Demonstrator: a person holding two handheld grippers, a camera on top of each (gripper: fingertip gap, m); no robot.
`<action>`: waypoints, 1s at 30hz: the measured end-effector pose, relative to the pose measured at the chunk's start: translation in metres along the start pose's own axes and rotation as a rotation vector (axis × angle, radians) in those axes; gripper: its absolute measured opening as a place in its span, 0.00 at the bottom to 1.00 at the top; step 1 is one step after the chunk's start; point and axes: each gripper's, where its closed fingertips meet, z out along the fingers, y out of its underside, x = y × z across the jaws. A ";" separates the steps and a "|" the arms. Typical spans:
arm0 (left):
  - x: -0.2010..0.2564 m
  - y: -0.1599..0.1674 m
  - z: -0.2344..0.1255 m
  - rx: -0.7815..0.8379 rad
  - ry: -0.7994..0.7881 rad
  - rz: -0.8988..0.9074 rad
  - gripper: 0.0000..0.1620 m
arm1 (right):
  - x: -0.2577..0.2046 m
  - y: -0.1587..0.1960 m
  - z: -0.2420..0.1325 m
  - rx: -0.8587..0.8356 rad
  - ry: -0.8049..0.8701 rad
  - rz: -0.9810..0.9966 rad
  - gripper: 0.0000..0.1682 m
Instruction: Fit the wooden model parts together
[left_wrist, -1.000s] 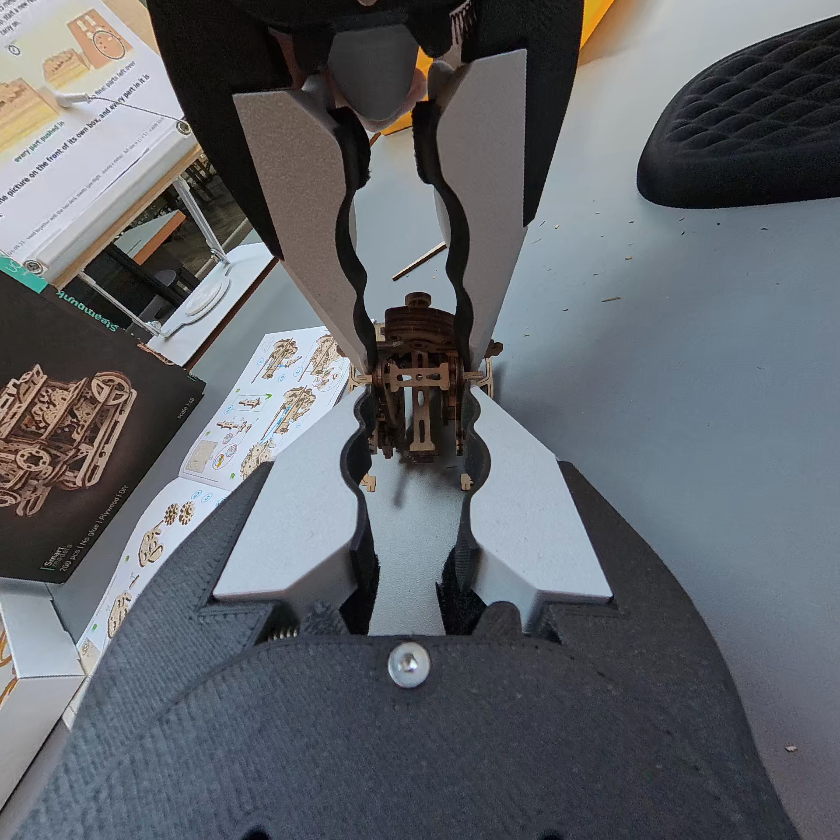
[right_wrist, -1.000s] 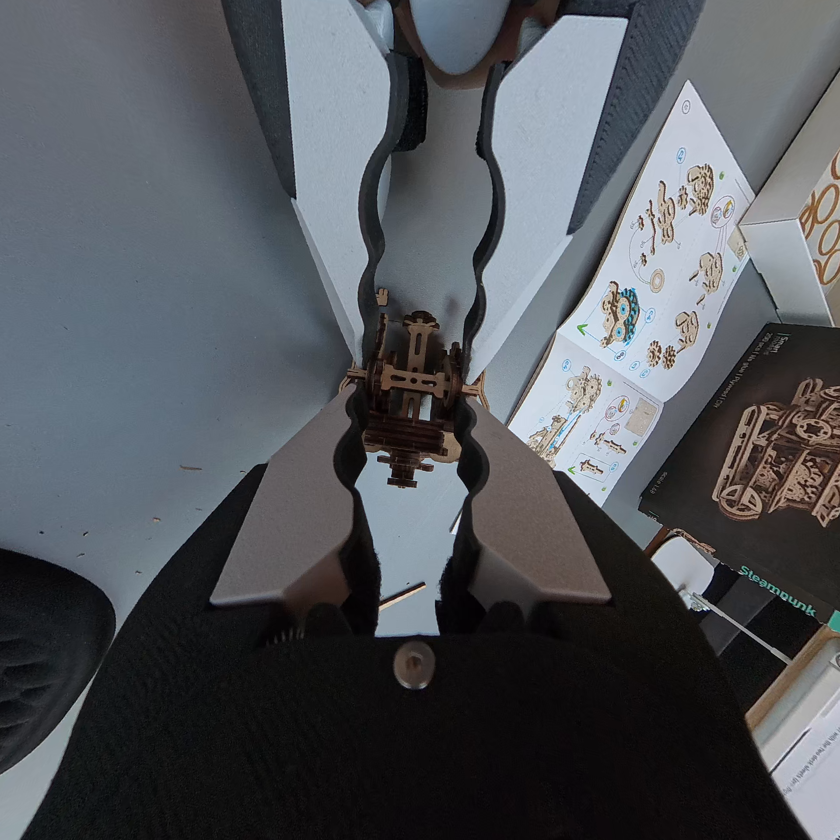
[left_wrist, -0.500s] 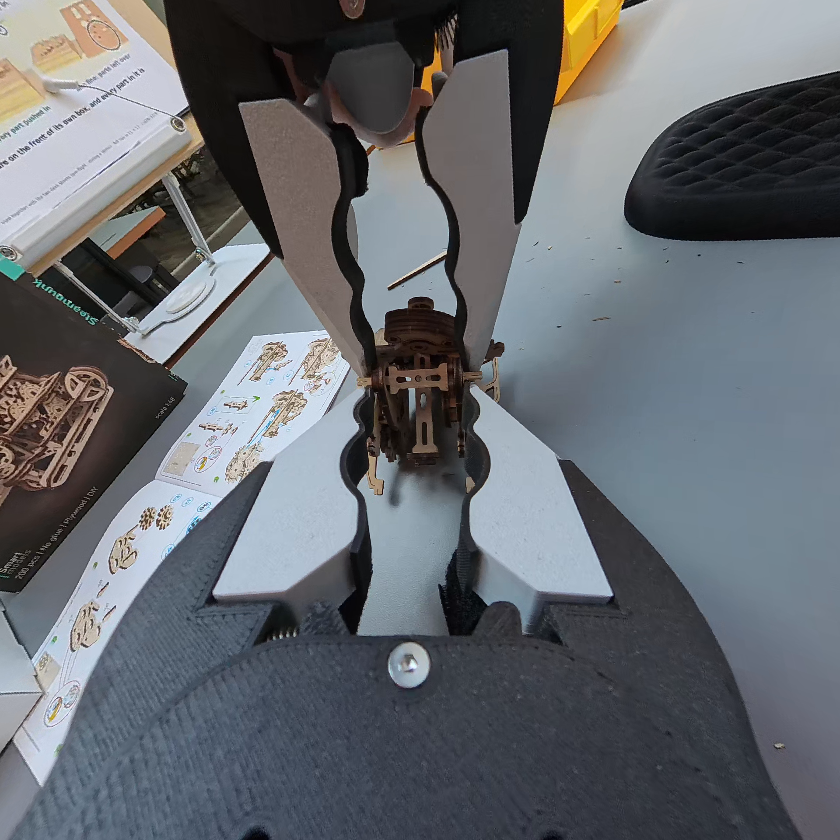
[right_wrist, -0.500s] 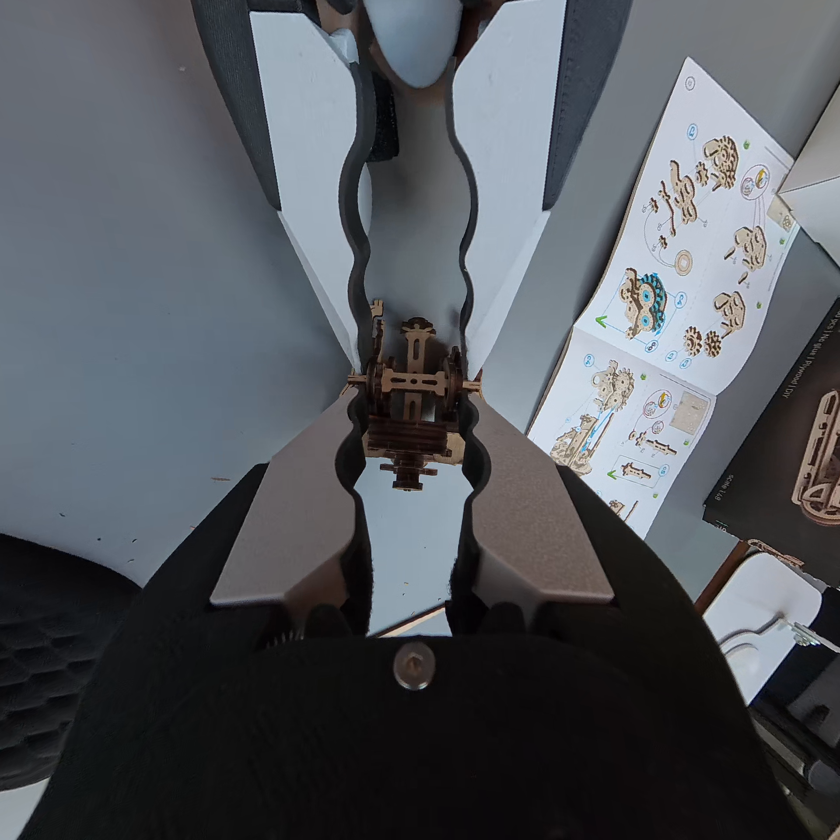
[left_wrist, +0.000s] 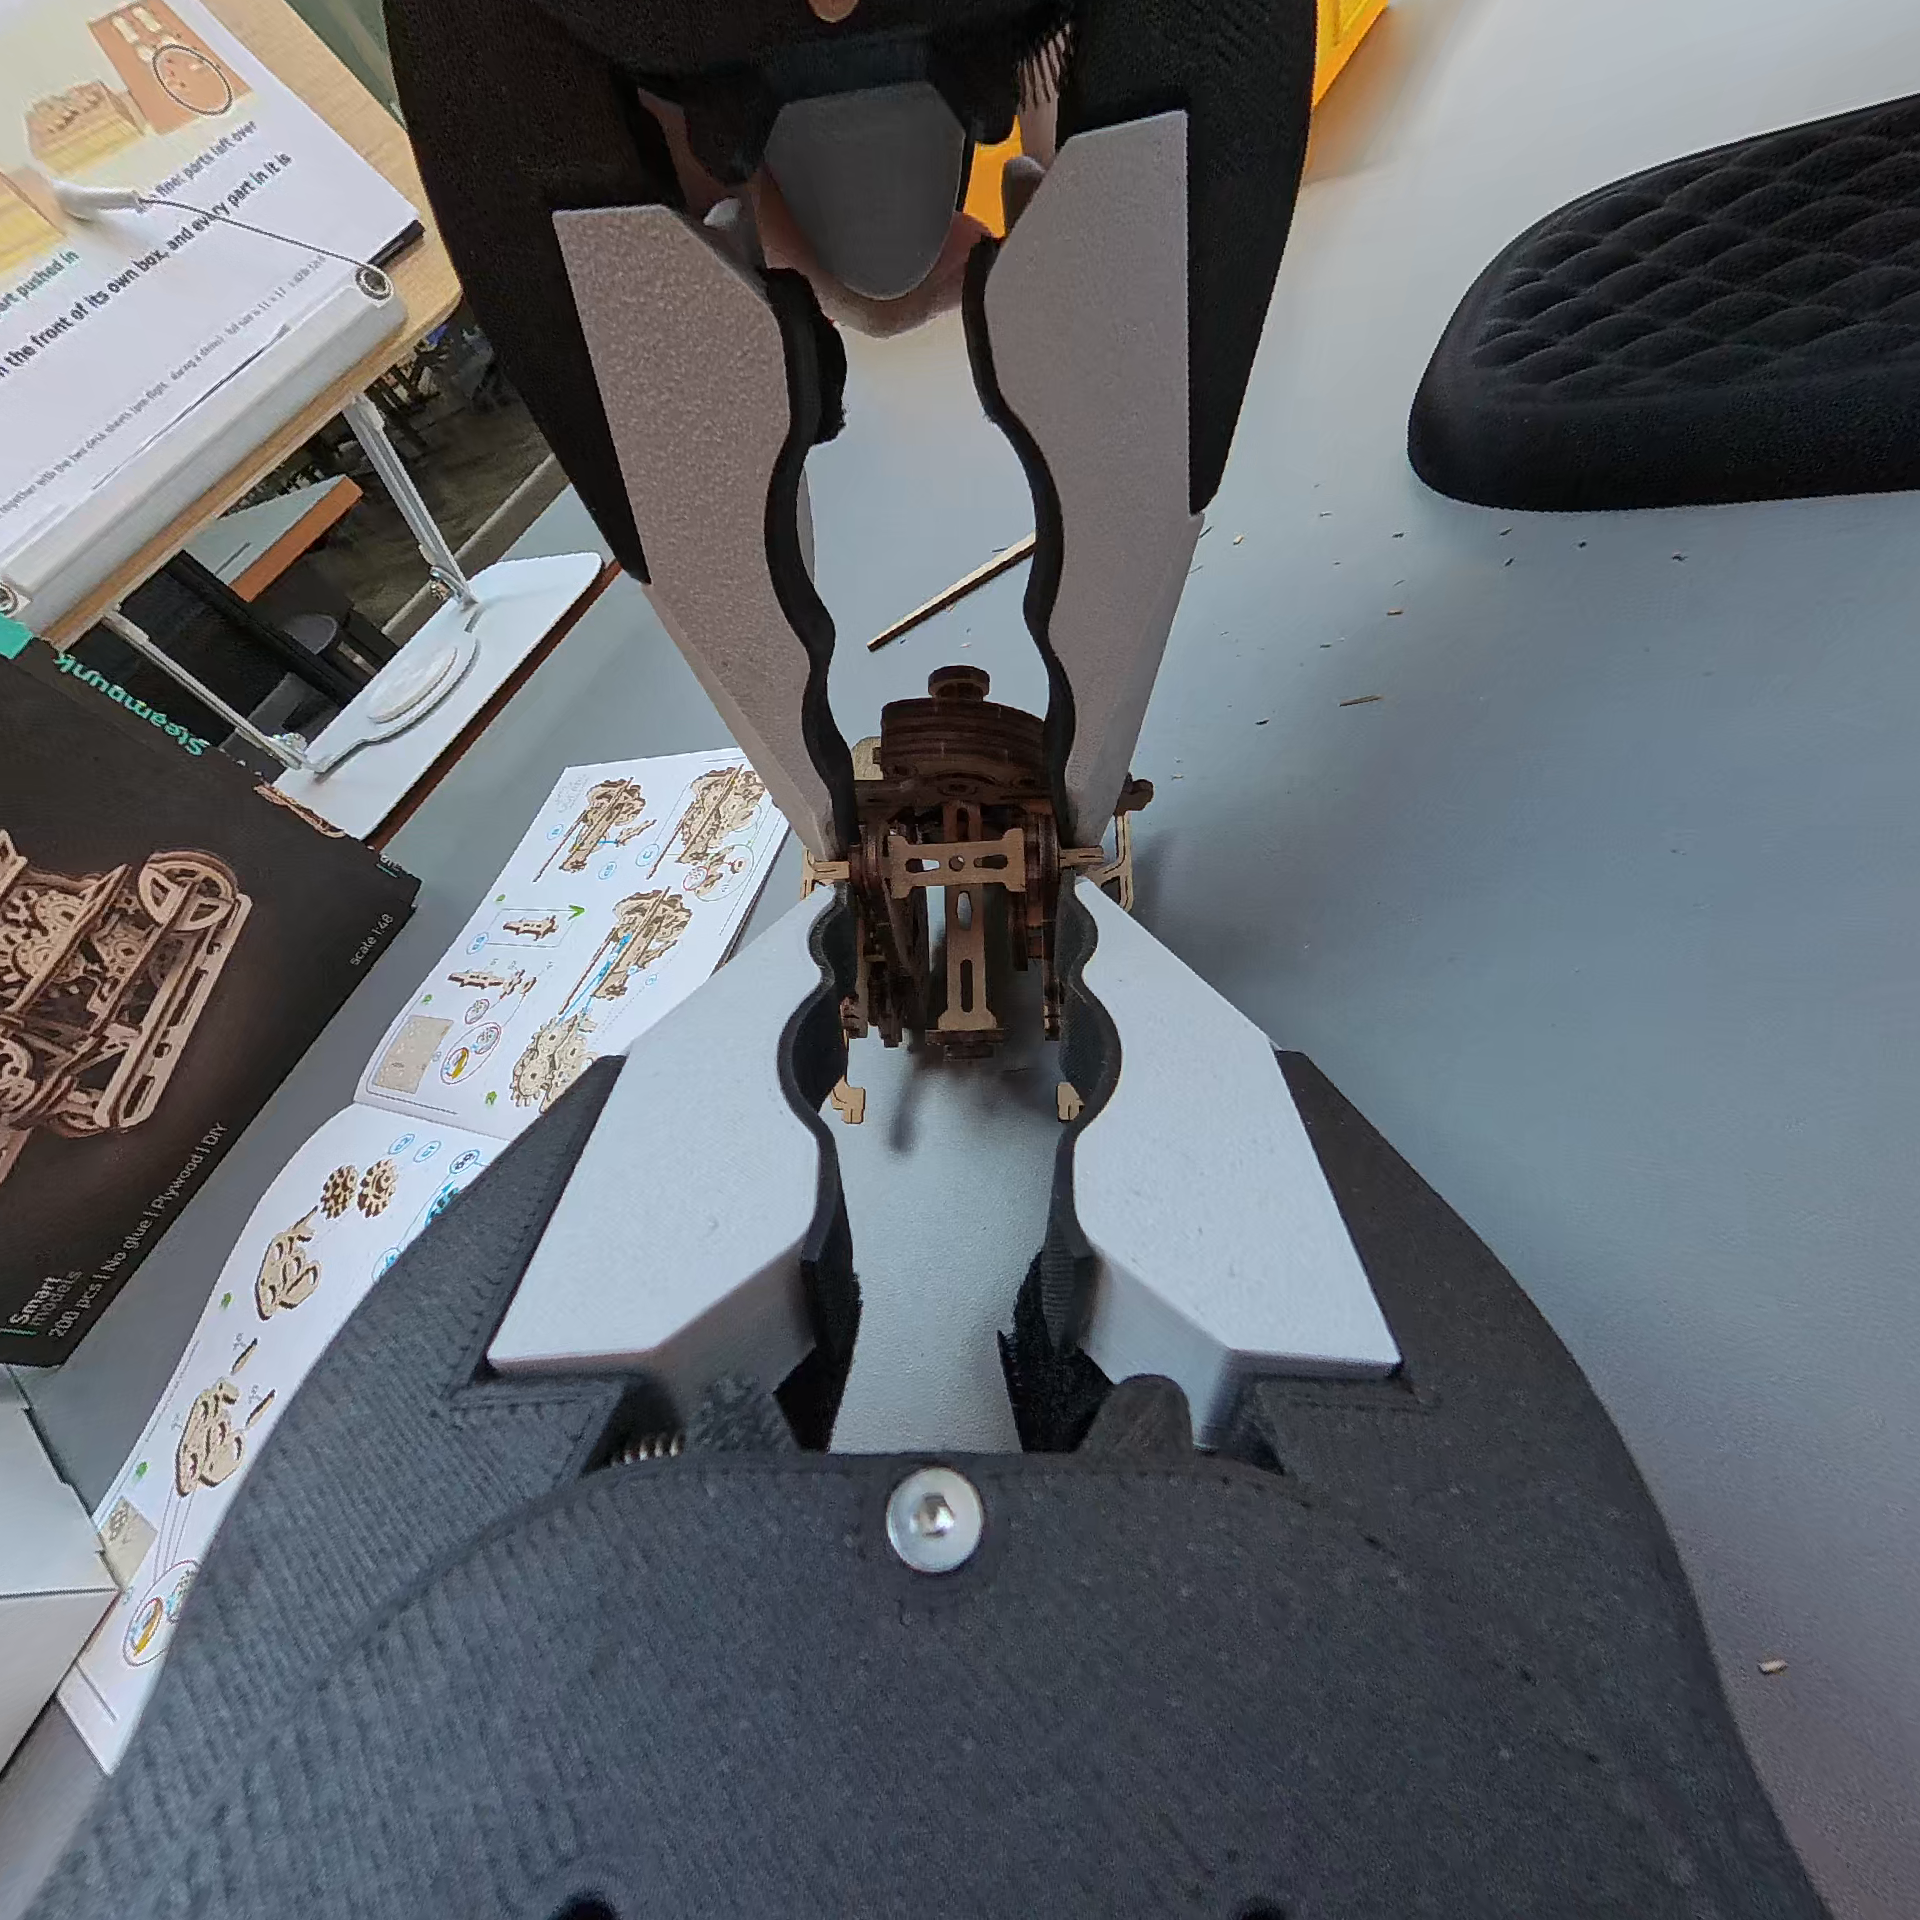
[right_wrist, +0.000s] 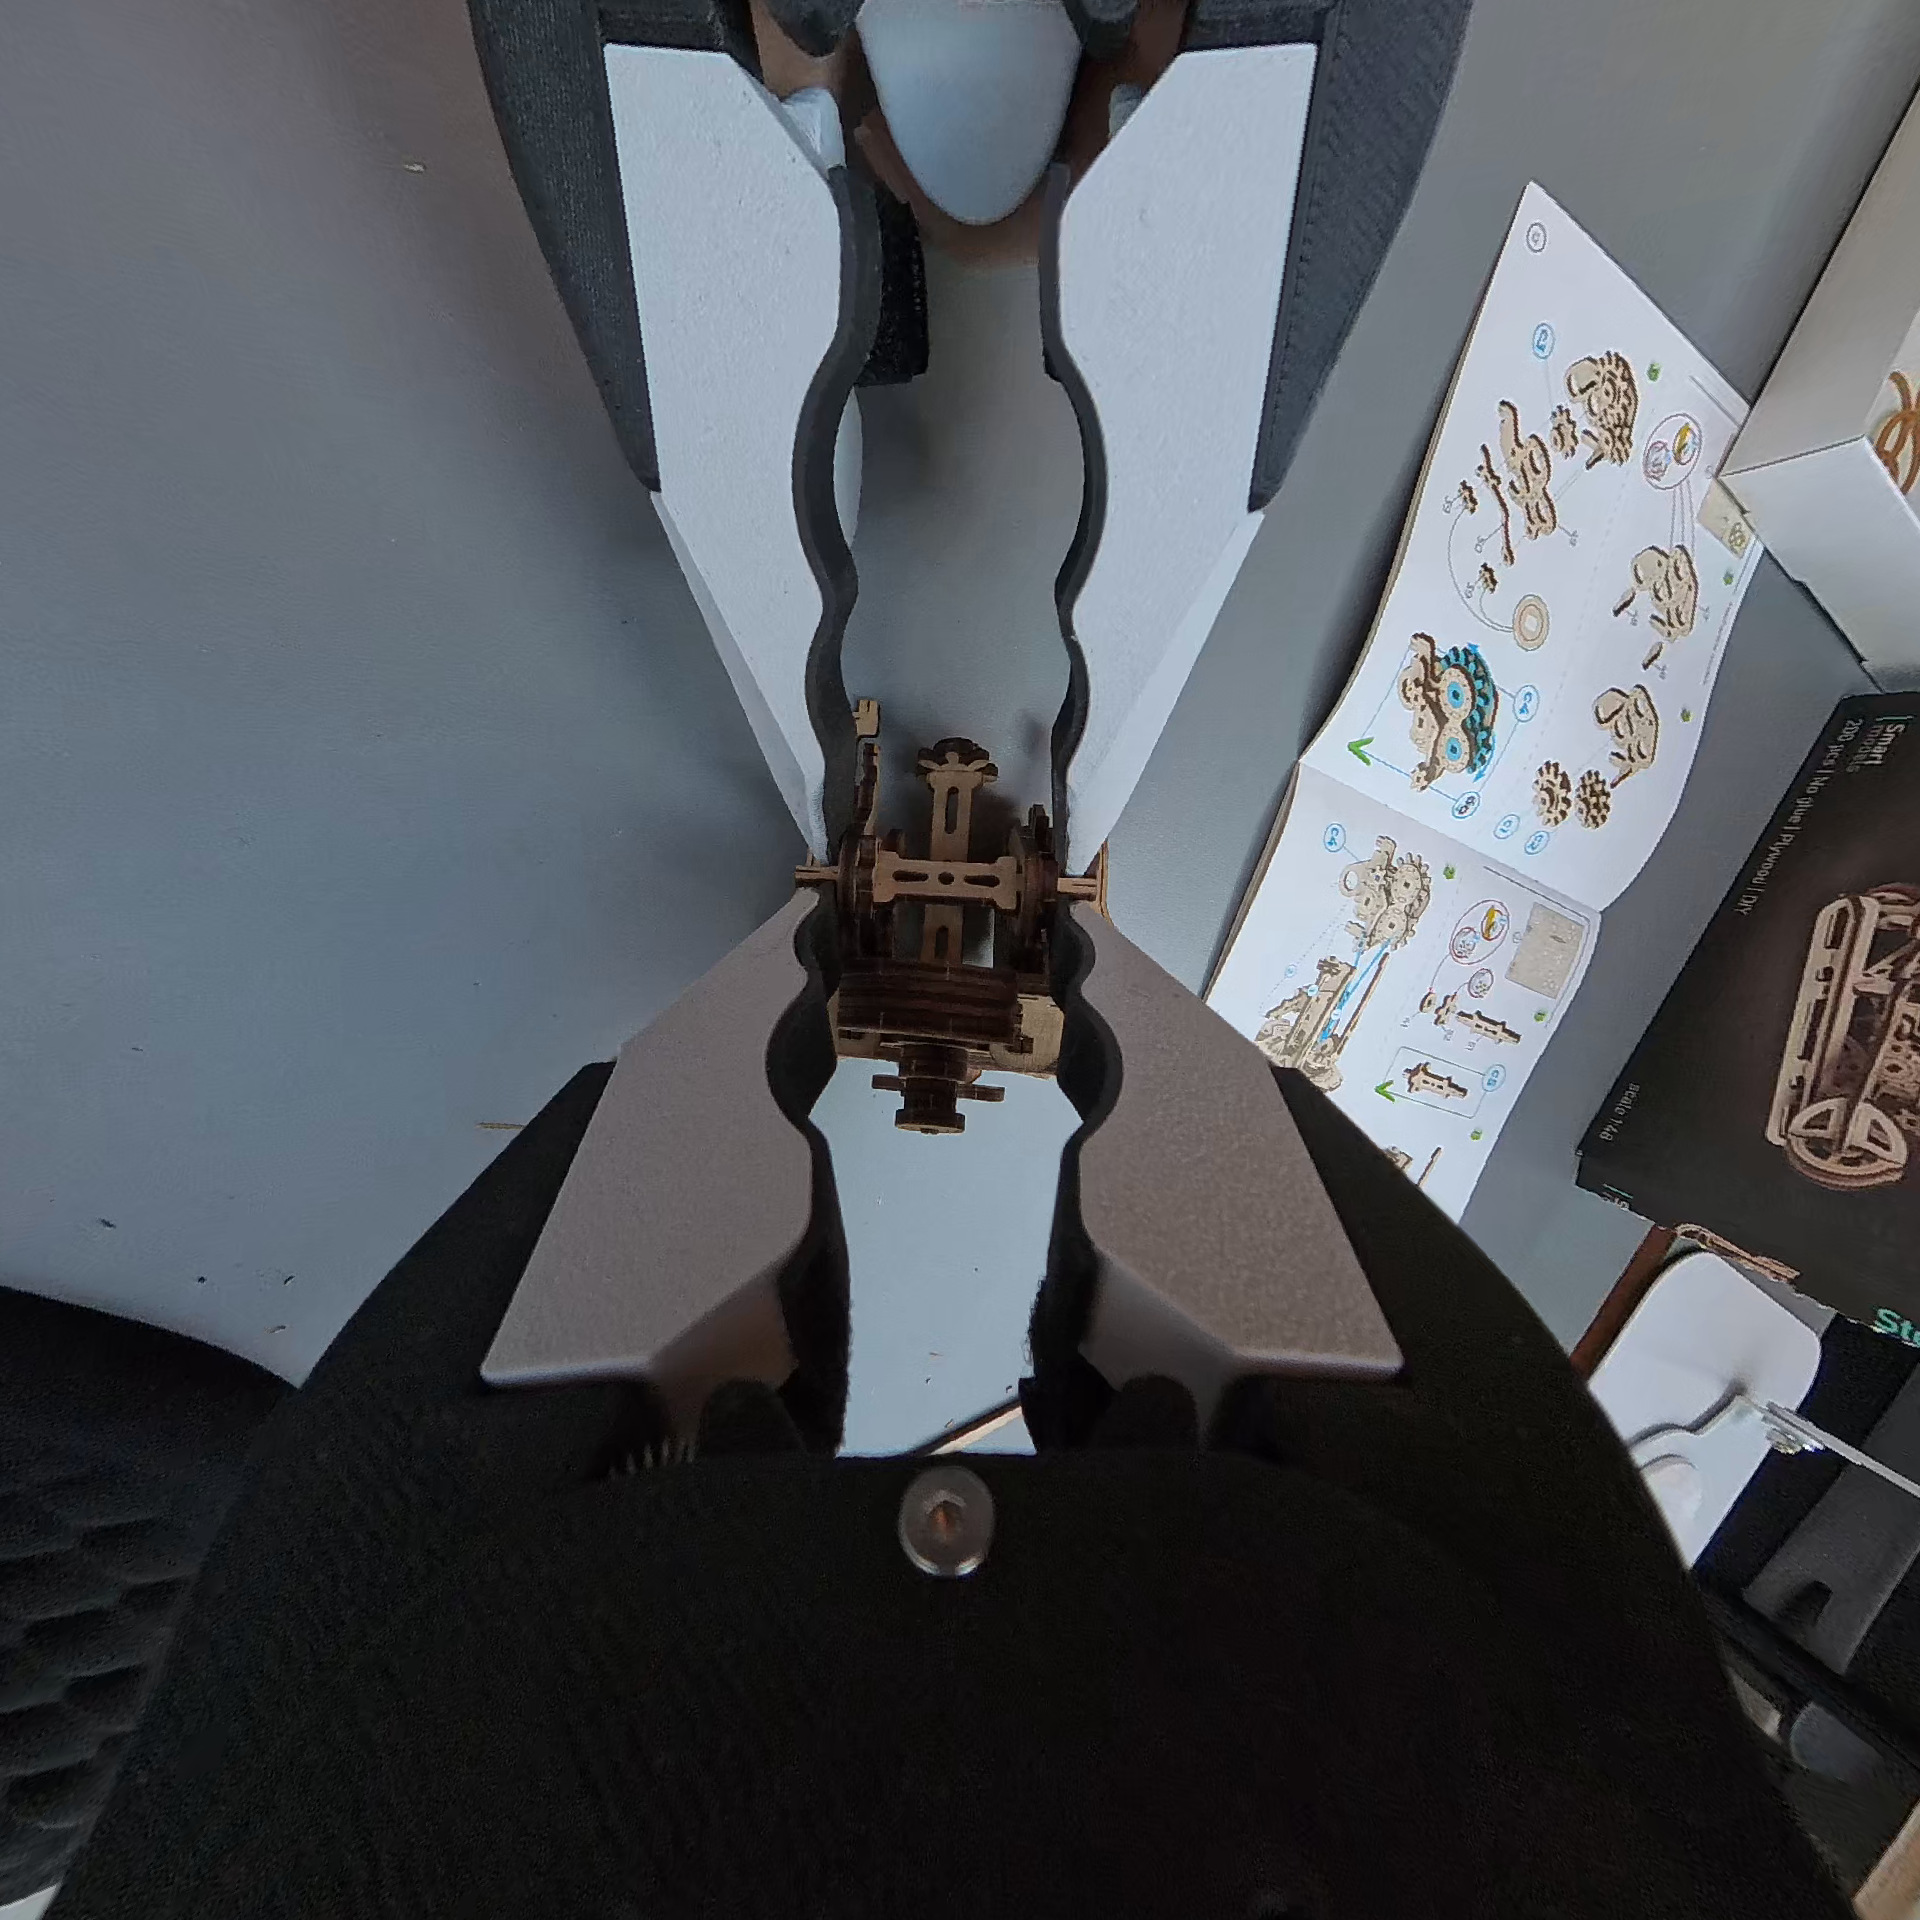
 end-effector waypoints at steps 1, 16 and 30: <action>0.001 0.000 0.000 -0.005 0.000 0.008 0.22 | -0.001 0.000 0.000 -0.006 0.007 -0.007 0.22; 0.004 0.000 0.000 -0.034 0.002 0.046 0.22 | -0.003 0.000 0.000 -0.024 0.053 -0.037 0.20; 0.004 -0.003 -0.001 0.019 -0.011 0.072 0.22 | -0.003 0.003 -0.005 0.053 0.020 0.096 0.25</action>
